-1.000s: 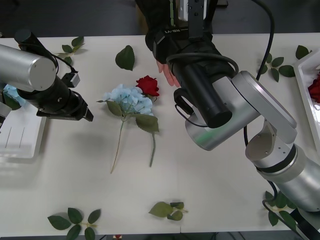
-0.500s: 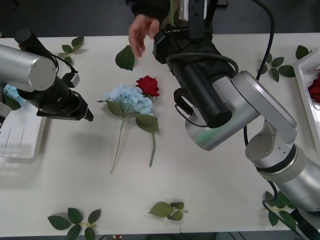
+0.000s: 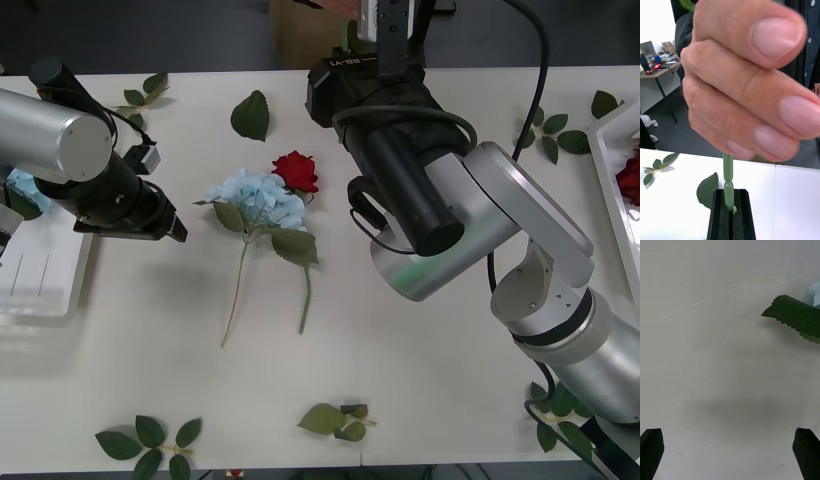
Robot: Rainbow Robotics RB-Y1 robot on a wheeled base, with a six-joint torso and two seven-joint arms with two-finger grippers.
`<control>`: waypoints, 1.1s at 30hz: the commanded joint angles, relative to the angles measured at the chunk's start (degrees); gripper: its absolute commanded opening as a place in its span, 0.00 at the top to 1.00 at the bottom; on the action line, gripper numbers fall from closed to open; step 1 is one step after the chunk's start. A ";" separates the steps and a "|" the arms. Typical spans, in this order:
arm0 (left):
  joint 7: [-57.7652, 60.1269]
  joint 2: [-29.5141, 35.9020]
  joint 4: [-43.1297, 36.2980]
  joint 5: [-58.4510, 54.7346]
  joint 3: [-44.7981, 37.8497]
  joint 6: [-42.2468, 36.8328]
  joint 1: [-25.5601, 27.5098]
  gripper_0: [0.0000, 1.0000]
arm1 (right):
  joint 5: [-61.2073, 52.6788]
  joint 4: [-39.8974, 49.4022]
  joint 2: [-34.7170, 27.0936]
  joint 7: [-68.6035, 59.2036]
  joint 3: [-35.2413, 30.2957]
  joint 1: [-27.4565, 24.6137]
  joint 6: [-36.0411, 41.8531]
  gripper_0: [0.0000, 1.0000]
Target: Place the red flowers into the right box and the blue flowers into the left box. If a person shows an open palm, hand one flower to the person first, then continue sorting.
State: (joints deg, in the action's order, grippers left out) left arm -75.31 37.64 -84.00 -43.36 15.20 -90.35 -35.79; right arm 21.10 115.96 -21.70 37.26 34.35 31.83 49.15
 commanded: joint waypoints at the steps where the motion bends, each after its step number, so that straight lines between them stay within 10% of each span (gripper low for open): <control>1: -2.65 -0.82 -1.69 -0.06 -0.09 0.70 -2.80 0.00 | 0.43 1.02 0.69 -3.07 0.28 1.13 -1.34 1.00; 6: -2.74 -0.82 -1.69 0.03 -0.09 0.70 -2.80 0.00 | 0.52 0.93 0.43 -3.07 0.28 0.78 -2.30 1.00; 9: -2.74 -0.82 -1.69 0.03 -0.17 0.79 -2.80 0.00 | 0.52 1.02 0.43 -3.07 0.28 0.78 -2.39 0.47; 10: -2.91 -0.82 -1.69 0.03 -0.09 0.79 -2.80 0.00 | 0.43 1.02 0.43 -3.07 0.28 0.78 -2.39 0.15; 12: -3.00 -0.82 -1.69 0.03 -0.09 0.79 -2.80 0.00 | 0.43 0.93 0.43 -3.25 0.28 0.78 -2.39 0.00; 23: -1.33 -4.42 -2.48 1.00 -0.09 -1.41 -3.06 0.00 | -1.68 2.51 -1.77 -3.69 0.19 -0.10 -2.39 0.00; 33: 0.08 -10.05 -2.57 6.53 1.76 -1.59 -3.23 0.00 | -26.55 11.21 -12.67 -1.67 -10.27 -9.07 -0.81 0.00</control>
State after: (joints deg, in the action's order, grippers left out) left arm -75.31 30.30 -84.42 -40.09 15.25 -91.34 -36.09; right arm 1.81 125.07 -31.80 37.16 29.77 25.46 47.48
